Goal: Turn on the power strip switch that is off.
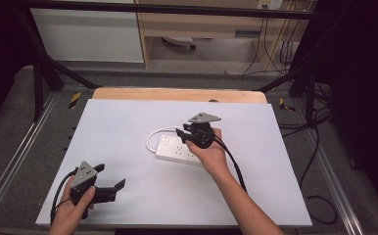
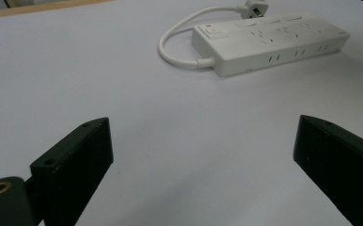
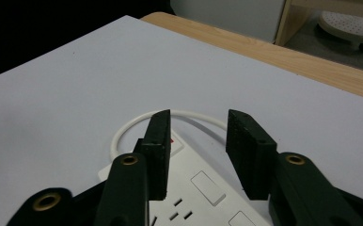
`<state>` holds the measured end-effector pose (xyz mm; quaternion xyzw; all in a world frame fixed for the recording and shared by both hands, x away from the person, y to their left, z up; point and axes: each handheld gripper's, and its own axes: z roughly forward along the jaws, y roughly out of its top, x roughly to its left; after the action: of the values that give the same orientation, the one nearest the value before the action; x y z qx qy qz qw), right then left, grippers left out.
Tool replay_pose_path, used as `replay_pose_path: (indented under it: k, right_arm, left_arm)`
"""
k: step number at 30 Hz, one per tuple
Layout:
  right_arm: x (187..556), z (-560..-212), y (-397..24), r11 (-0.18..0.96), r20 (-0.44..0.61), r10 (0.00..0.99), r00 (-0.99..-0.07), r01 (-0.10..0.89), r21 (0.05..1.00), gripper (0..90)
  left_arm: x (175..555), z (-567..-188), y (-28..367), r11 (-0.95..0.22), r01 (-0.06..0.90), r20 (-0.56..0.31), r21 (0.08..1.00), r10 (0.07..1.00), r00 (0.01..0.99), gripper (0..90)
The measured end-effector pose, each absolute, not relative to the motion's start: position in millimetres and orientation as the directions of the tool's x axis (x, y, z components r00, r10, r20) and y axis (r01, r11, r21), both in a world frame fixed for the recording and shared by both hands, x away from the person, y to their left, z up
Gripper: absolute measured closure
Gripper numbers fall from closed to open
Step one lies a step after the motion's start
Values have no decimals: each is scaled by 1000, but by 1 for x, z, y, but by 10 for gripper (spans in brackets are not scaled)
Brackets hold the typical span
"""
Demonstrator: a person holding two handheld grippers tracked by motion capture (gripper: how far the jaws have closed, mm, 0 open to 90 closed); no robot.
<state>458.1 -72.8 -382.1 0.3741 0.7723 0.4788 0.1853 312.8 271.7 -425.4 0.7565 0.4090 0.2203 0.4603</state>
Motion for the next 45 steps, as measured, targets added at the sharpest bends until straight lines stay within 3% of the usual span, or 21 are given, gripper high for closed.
replay_pose_path:
  k: [13, 24, 45]
  right_arm:
    - [454, -369, -82, 231, 104, 760, -642, 415, 880, 292]
    - [445, -353, -100, 218, 103, 769, -631, 410, 886, 121]
    - [421, -337, -144, 146, 87, 790, -607, 324, 935, 40]
  left_arm:
    - [313, -427, 272, -248, 423, -39, 871, 825, 564, 53]
    - [313, -425, 273, -241, 418, -42, 876, 824, 565, 53]
    - [313, -425, 273, -244, 417, -40, 876, 824, 566, 53]
